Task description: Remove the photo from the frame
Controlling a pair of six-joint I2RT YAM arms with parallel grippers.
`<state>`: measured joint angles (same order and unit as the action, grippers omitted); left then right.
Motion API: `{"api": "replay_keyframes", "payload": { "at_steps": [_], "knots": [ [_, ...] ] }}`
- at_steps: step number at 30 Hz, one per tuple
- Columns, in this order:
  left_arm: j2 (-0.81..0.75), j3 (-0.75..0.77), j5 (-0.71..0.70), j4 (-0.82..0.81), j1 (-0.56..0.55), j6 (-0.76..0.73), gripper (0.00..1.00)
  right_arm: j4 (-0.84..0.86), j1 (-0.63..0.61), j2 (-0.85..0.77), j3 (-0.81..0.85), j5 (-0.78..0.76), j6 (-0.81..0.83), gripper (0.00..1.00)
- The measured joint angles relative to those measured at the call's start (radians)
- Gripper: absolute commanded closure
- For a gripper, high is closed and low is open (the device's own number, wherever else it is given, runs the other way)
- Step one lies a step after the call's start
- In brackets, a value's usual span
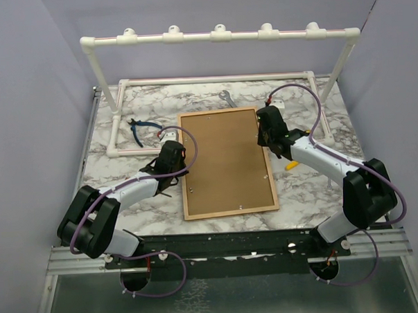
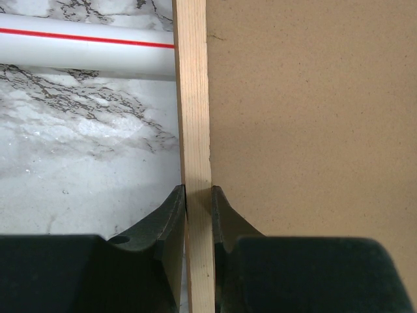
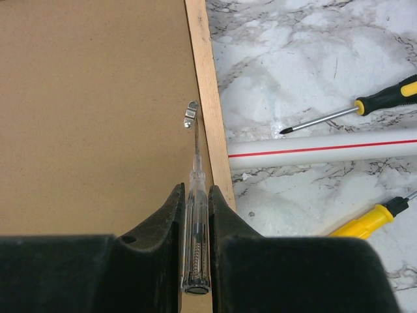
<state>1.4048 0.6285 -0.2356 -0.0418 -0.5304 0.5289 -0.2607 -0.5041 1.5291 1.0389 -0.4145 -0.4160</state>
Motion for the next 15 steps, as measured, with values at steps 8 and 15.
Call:
{"api": "replay_keyframes", "payload": {
  "at_steps": [8, 15],
  "knots": [
    [0.0, 0.005, -0.005, 0.011, 0.0, -0.003, 1.0, -0.003, 0.015, 0.016, 0.023, 0.019, 0.001, 0.99],
    [0.009, 0.019, -0.018, 0.027, -0.001, -0.002, 1.0, -0.006, 0.015, 0.016, 0.027, 0.019, -0.002, 0.99]
  ]
}}
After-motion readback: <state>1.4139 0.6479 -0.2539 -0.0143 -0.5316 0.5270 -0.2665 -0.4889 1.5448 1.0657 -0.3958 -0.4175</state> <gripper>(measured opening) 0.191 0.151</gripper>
